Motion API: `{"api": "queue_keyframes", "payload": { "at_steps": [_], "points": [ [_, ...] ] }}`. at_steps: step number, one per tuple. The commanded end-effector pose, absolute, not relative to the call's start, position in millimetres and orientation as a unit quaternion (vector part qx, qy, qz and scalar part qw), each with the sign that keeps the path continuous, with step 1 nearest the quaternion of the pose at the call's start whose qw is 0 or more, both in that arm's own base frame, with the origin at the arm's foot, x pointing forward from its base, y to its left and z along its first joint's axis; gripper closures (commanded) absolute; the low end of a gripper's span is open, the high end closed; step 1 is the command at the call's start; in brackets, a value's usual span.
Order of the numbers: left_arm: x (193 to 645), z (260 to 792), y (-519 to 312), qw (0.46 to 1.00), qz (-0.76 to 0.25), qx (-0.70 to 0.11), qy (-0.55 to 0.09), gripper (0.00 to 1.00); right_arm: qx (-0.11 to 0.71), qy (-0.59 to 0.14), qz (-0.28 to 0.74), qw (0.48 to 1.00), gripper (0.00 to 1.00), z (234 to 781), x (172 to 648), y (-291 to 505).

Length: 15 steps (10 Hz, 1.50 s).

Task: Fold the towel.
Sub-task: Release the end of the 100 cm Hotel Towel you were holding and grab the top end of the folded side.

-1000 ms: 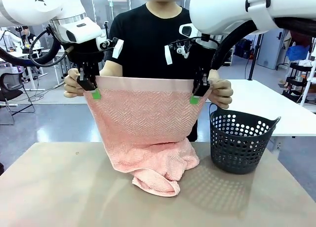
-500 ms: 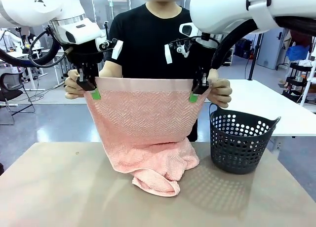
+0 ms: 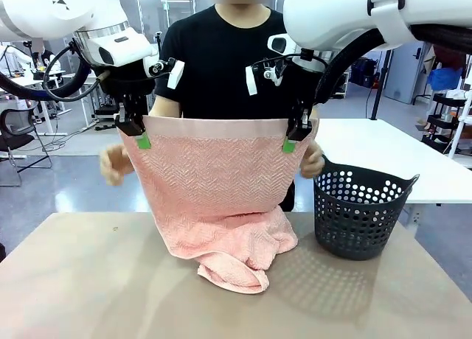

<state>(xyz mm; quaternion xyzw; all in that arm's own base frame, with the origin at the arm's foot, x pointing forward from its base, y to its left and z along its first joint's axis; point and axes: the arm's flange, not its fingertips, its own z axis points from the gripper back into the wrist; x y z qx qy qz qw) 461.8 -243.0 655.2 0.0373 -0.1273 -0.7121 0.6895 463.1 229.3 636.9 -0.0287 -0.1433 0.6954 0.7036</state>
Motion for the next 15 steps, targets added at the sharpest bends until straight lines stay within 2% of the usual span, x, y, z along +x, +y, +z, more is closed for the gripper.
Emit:
{"api": "queue_keyframes", "payload": {
  "at_steps": [1,15],
  "points": [
    [462.4,656.9,-241.8,0.690,-0.711,0.038,-0.129,1.00,-0.031,-0.142,0.696,0.704,1.00,636.5,463.2,228.6],
    [462.4,656.9,-241.8,0.690,-0.711,0.038,-0.129,1.00,-0.031,-0.142,0.696,0.704,1.00,636.5,463.2,228.6]
  ]
}}
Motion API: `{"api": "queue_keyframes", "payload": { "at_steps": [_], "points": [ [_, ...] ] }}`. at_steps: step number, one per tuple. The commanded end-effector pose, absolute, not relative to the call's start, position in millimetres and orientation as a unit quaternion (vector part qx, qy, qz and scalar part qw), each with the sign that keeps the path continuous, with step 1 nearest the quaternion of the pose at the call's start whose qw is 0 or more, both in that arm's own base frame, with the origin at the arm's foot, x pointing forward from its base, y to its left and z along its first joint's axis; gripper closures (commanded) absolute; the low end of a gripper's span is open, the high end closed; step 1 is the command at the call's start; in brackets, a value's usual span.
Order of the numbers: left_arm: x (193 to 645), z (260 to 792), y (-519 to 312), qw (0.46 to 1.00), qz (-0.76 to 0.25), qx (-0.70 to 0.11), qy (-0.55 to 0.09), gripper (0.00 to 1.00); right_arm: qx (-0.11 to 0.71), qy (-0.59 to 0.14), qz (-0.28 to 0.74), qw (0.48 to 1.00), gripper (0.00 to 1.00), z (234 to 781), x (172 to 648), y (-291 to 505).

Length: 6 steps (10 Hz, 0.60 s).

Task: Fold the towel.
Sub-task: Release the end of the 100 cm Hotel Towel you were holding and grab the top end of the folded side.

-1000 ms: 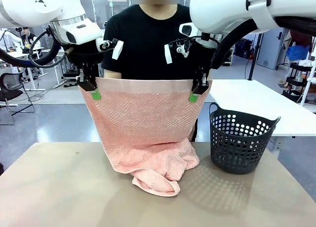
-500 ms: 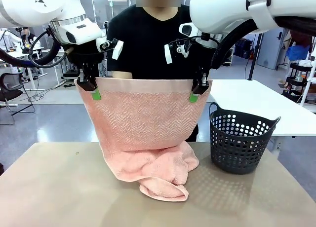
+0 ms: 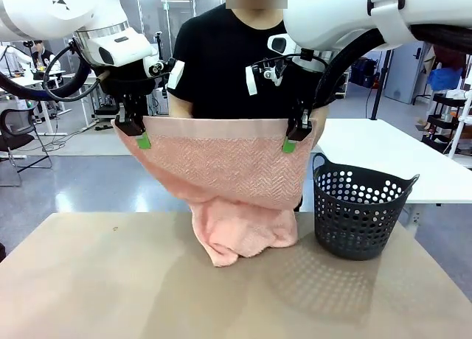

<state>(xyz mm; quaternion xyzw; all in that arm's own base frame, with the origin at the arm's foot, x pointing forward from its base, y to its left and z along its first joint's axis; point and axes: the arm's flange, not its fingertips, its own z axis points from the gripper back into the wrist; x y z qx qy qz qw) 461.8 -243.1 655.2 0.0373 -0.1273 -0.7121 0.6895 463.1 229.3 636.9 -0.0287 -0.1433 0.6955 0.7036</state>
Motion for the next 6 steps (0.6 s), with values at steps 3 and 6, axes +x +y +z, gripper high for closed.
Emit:
{"api": "queue_keyframes", "payload": {
  "at_steps": [3,6],
  "points": [
    [462.4,656.9,-241.8,0.690,-0.711,0.038,-0.129,1.00,-0.031,-0.142,0.696,0.704,1.00,636.5,463.2,228.6],
    [462.4,656.9,-241.8,0.690,-0.711,0.038,-0.129,1.00,-0.031,-0.142,0.696,0.704,1.00,636.5,463.2,228.6]
  ]
}}
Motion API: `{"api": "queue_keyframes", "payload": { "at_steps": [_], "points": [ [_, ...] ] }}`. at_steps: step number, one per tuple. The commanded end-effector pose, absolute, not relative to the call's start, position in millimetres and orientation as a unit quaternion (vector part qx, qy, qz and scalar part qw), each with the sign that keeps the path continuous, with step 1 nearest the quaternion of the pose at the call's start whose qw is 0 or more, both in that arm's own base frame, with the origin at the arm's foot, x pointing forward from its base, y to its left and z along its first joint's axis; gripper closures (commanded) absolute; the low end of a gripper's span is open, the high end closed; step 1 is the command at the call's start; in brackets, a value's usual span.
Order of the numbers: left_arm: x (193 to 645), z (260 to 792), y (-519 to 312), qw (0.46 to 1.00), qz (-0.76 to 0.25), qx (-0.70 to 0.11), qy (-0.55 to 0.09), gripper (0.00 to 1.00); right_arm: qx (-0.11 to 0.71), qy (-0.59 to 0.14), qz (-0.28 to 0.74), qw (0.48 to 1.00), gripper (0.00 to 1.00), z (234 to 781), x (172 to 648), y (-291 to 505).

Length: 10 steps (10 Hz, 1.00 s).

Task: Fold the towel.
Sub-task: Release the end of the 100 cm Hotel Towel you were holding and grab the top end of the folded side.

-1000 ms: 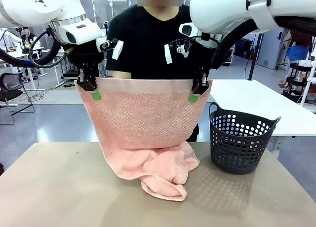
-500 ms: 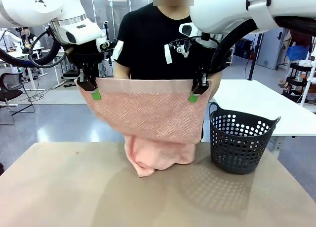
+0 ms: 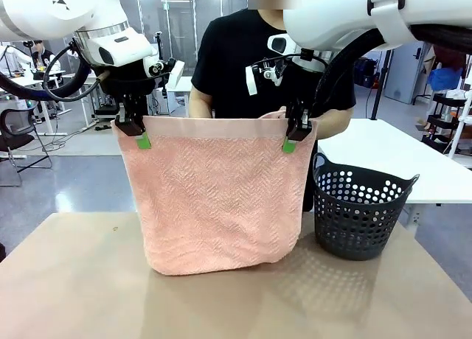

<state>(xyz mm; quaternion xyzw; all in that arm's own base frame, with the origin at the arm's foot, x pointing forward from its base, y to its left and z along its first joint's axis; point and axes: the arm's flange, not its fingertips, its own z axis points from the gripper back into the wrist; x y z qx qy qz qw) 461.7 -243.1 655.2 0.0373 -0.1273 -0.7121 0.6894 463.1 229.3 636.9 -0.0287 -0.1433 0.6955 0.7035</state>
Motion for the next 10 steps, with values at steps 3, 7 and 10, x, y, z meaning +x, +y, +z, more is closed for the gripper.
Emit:
{"api": "queue_keyframes", "payload": {
  "at_steps": [3,7,10],
  "points": [
    [462.4,656.9,-241.8,0.690,-0.711,0.038,-0.129,1.00,-0.031,-0.142,0.696,0.704,1.00,636.5,463.2,228.6],
    [462.4,656.9,-241.8,0.690,-0.711,0.038,-0.129,1.00,-0.031,-0.142,0.696,0.704,1.00,636.5,463.2,228.6],
    [462.4,656.9,-241.8,0.690,-0.711,0.038,-0.129,1.00,-0.031,-0.142,0.696,0.704,1.00,636.5,463.2,228.6]
  ]
}}
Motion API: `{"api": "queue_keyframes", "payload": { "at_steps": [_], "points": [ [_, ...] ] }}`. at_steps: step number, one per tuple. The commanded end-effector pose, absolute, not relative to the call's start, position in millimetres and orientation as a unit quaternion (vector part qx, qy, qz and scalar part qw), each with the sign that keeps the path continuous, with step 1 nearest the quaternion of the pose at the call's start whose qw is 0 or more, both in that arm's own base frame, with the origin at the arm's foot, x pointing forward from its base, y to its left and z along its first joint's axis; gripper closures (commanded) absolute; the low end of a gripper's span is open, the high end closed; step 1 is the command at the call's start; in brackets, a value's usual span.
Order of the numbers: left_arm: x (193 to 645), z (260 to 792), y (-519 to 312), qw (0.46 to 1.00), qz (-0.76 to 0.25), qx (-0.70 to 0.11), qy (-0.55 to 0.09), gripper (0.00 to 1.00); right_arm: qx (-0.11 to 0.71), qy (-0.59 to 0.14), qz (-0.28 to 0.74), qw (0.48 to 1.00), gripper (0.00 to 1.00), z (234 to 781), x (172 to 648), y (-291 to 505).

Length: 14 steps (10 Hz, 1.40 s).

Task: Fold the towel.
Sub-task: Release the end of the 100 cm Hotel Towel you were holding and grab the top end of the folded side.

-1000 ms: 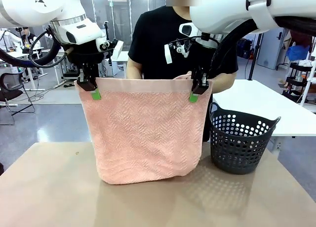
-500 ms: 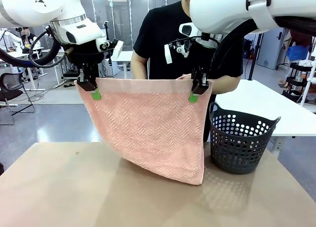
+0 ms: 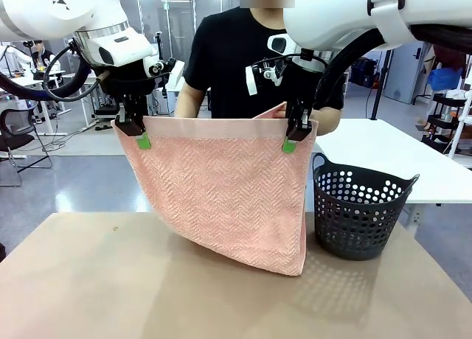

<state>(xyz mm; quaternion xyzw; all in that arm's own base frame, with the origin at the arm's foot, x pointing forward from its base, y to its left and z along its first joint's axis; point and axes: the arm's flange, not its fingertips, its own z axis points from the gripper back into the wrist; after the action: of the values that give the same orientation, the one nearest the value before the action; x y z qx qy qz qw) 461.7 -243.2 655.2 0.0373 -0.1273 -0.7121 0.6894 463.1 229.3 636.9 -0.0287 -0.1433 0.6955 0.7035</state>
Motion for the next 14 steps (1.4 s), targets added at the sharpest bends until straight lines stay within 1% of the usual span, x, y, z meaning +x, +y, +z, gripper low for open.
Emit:
{"api": "queue_keyframes", "payload": {
  "at_steps": [1,14],
  "points": [
    [462.4,656.9,-241.8,0.690,-0.711,0.038,-0.129,1.00,-0.031,-0.142,0.696,0.704,1.00,636.5,463.2,228.6],
    [462.4,656.9,-241.8,0.690,-0.711,0.038,-0.129,1.00,-0.031,-0.142,0.696,0.704,1.00,636.5,463.2,228.6]
  ]
}}
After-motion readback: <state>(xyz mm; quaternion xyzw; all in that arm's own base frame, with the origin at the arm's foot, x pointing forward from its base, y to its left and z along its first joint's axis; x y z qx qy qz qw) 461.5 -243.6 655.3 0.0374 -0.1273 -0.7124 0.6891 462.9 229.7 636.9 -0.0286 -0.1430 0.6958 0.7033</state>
